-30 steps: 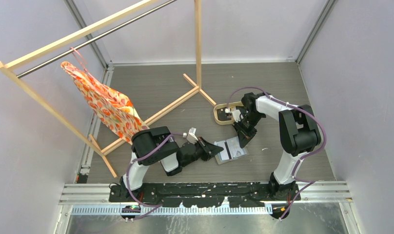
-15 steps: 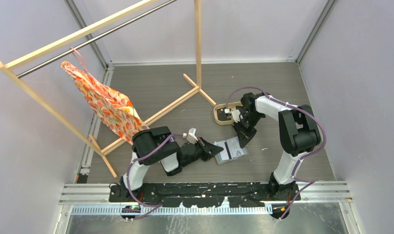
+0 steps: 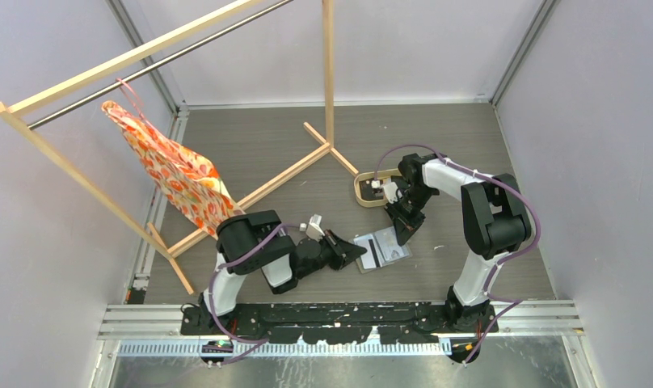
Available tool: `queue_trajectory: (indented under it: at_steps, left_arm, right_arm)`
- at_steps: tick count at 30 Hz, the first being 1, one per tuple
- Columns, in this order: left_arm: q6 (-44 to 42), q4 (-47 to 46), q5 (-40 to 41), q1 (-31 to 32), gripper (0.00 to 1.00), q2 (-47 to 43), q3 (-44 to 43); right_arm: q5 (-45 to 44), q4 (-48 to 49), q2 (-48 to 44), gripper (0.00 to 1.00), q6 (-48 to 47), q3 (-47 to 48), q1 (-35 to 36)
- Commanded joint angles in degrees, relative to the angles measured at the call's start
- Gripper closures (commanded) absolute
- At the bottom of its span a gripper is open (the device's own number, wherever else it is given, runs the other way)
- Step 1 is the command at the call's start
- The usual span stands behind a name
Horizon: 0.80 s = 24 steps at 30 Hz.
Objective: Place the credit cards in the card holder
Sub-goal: Insert the credit card into the card holder.
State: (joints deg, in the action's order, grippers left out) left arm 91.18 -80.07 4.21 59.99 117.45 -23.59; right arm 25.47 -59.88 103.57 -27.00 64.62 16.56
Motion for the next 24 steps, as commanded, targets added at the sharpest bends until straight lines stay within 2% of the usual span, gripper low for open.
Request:
queue_trajectory:
  at_steps: [1, 12, 24]
  left_arm:
    - [-0.38, -1.84, -0.72, 0.22, 1.00, -2.27, 0.98]
    - [-3.32, -1.93, -2.23, 0.26, 1.00, -4.30, -0.52]
    - [-1.80, -1.93, -3.55, 0.29, 1.00, -1.55, -2.03]
  right_arm:
    - [-0.50, 0.12, 0.76, 0.91, 0.11, 1.30, 0.52]
    - [-0.57, 0.19, 0.83, 0.91, 0.11, 1.30, 0.61]
    - [-0.64, 0.17, 0.98, 0.91, 0.11, 1.30, 0.60]
